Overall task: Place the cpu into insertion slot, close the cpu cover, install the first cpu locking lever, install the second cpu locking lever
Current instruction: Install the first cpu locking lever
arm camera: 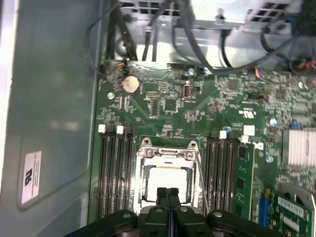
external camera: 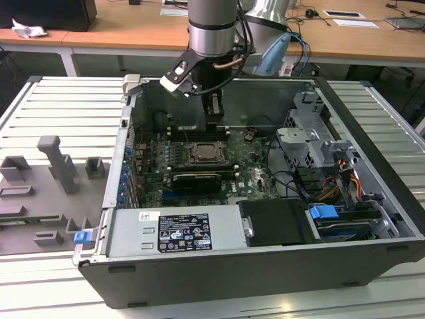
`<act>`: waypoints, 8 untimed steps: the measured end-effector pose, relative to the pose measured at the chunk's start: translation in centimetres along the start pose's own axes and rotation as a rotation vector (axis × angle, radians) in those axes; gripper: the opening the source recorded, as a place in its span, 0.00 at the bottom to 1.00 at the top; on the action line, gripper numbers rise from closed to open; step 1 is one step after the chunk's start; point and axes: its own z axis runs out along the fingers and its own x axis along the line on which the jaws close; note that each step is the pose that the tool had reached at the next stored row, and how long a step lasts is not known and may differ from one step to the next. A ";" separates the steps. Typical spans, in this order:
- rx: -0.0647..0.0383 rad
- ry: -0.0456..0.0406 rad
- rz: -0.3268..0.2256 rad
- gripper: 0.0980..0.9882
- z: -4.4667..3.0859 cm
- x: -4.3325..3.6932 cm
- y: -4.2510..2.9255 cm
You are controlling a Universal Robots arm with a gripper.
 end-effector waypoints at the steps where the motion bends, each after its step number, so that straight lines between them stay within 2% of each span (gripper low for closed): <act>1: 0.002 0.0018 -0.026 0.01 0.05 0.00 0.01; 3: 0.003 0.0047 -0.078 0.01 0.16 0.00 0.00; 7: 0.003 0.0076 -0.130 0.01 0.20 0.00 0.00; 8: 0.003 0.0091 -0.159 0.01 0.20 0.00 0.00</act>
